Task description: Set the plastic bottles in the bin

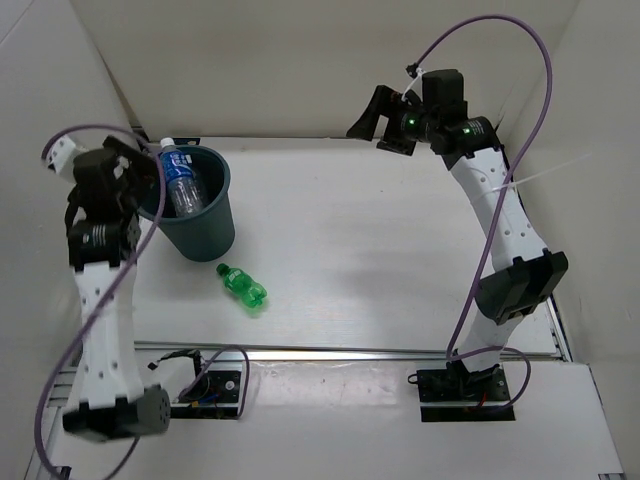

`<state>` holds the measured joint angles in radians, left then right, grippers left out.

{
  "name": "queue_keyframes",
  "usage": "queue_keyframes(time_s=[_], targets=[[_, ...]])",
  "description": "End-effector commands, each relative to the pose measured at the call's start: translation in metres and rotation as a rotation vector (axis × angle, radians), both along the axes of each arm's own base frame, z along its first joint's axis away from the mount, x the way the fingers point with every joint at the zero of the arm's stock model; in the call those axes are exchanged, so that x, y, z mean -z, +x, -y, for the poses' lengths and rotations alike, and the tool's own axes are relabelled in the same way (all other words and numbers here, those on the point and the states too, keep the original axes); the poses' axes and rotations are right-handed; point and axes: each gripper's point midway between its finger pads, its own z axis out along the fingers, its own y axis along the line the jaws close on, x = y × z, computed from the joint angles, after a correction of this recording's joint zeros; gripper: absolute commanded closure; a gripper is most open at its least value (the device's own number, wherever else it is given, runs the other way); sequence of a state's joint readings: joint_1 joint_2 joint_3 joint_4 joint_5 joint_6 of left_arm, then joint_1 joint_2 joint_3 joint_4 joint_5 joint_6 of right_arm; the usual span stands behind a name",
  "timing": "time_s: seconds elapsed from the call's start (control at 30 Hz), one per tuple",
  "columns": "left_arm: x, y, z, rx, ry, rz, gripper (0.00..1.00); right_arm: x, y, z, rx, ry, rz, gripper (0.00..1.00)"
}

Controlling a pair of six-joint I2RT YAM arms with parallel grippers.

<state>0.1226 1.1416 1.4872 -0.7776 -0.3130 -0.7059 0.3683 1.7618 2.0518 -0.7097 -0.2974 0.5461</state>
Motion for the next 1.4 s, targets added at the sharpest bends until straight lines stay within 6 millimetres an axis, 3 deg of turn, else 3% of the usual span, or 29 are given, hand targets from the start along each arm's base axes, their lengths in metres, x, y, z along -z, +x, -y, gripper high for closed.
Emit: queue_keyframes(time_s=[0.0, 0.03, 0.1, 0.13, 0.2, 0.23, 0.27, 0.33, 0.43, 0.5, 0.6, 0.77, 0.9, 1.0, 1.37], targets=[[0.008, -0.036, 0.027, 0.095, -0.090, 0.054, 0.00, -0.004, -0.018, -0.005, -0.089, 0.030, -0.013, 0.00], [0.010, -0.047, 0.039, 0.142, -0.115, 0.071, 0.00, 0.000, -0.019, -0.005, -0.089, 0.027, -0.023, 0.00], [0.035, -0.054, 0.067, 0.270, -0.201, 0.036, 0.00, 0.005, -0.017, -0.008, -0.098, 0.028, -0.035, 0.00], [0.067, -0.058, 0.079, 0.305, -0.256, -0.034, 0.00, 0.005, -0.017, -0.008, -0.098, 0.028, -0.035, 0.00], [0.088, -0.067, 0.107, 0.433, -0.322, -0.083, 0.00, 0.007, -0.018, -0.012, -0.107, 0.025, -0.046, 0.00], [0.114, -0.072, 0.118, 0.468, -0.372, -0.146, 0.00, 0.012, -0.016, -0.013, -0.107, 0.022, -0.056, 0.00], [0.127, -0.073, 0.128, 0.507, -0.406, -0.189, 0.00, 0.009, -0.017, -0.012, -0.107, 0.022, -0.054, 0.00], [0.142, -0.080, 0.153, 0.599, -0.480, -0.246, 0.00, 0.010, -0.018, -0.014, -0.116, 0.024, -0.065, 0.00], [0.171, -0.085, 0.171, 0.624, -0.544, -0.321, 0.00, 0.014, -0.023, -0.017, -0.131, 0.013, -0.076, 0.00], [0.175, -0.088, 0.184, 0.666, -0.579, -0.344, 0.00, 0.016, -0.027, -0.020, -0.151, -0.004, -0.072, 0.00], [0.187, -0.088, 0.194, 0.666, -0.606, -0.386, 0.00, 0.018, -0.037, -0.013, -0.149, -0.022, -0.081, 0.00], [0.234, -0.096, 0.203, 0.598, -0.674, -0.545, 0.00, 0.024, -0.047, -0.005, -0.139, -0.050, -0.086, 0.00], [0.246, -0.093, 0.200, 0.539, -0.633, -0.573, 0.00, 0.021, -0.055, 0.000, -0.136, -0.059, -0.075, 0.00], [0.244, -0.087, 0.199, 0.505, -0.607, -0.566, 0.00, 0.021, -0.058, 0.005, -0.127, -0.059, -0.077, 0.00], [0.275, -0.099, 0.186, 0.381, -0.476, -0.660, 0.00, 0.025, -0.059, 0.014, -0.108, -0.062, -0.088, 0.00]])
